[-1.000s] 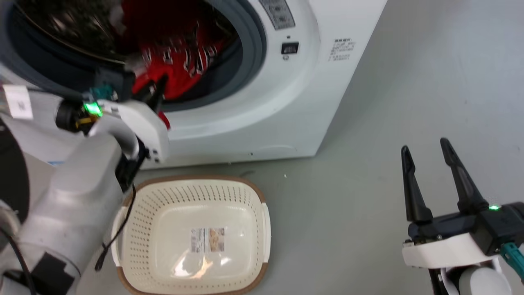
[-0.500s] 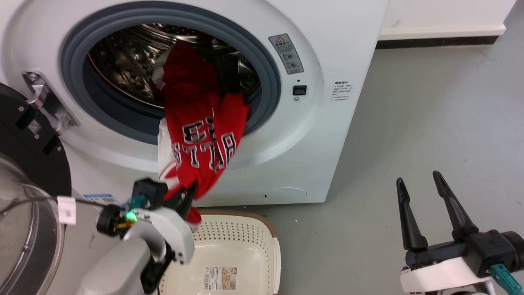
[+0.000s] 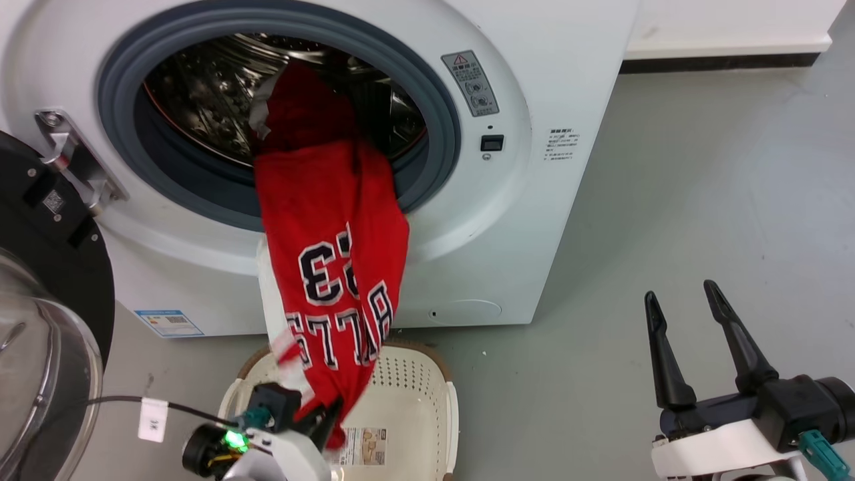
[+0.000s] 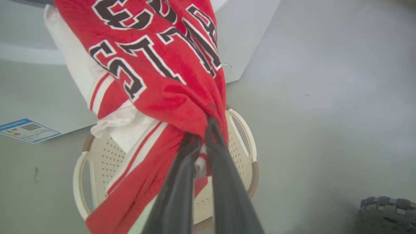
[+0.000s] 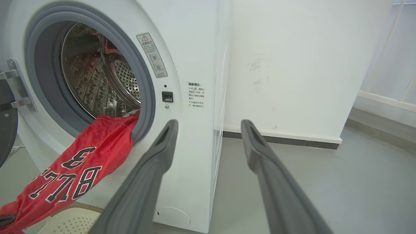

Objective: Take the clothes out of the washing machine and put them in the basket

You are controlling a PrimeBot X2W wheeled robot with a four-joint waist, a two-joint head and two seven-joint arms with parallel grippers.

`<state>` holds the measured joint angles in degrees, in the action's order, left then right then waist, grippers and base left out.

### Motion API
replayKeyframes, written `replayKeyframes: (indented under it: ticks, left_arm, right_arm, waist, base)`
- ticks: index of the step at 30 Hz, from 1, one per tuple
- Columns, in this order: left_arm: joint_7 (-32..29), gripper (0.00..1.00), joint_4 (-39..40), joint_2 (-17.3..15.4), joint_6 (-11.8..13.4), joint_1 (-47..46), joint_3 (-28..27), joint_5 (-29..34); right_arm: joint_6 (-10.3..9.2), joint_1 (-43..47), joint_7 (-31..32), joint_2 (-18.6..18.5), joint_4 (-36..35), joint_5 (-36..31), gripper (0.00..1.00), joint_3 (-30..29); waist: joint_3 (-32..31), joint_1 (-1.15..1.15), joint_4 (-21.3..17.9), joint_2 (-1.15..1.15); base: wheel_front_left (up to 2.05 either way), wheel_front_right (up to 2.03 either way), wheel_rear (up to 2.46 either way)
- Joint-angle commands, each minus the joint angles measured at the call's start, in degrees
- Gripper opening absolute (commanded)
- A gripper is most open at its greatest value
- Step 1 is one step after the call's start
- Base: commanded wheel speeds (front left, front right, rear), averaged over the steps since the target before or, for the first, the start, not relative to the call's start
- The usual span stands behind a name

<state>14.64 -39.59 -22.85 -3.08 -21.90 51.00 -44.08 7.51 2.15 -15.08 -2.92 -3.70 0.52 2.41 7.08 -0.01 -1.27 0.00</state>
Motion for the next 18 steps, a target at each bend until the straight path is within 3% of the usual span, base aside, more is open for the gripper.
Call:
replayKeyframes:
  ticks: [1, 18]
  left_arm:
    - [-0.14, 0.00, -1.02, 0.41, -0.27, 0.83, 0.45, 0.36]
    - [0.28, 0.00, -19.46, 8.01, -3.64, -4.70, 0.72, -2.02]
  right_arm:
    - [-0.04, -1.04, -0.14, 0.07, -0.17, -0.09, 1.00, -0.01]
    - [-0.04, -7.14, -0.14, 0.07, -1.51, -0.58, 1.00, -0.37]
  waist:
    - [0.94, 0.01, -0.27, 0.00]
    - [11.98, 0.01, -1.73, 0.00]
  base:
    - [0.00, 0.00, 0.00]
    - [0.00, 0.00, 0.00]
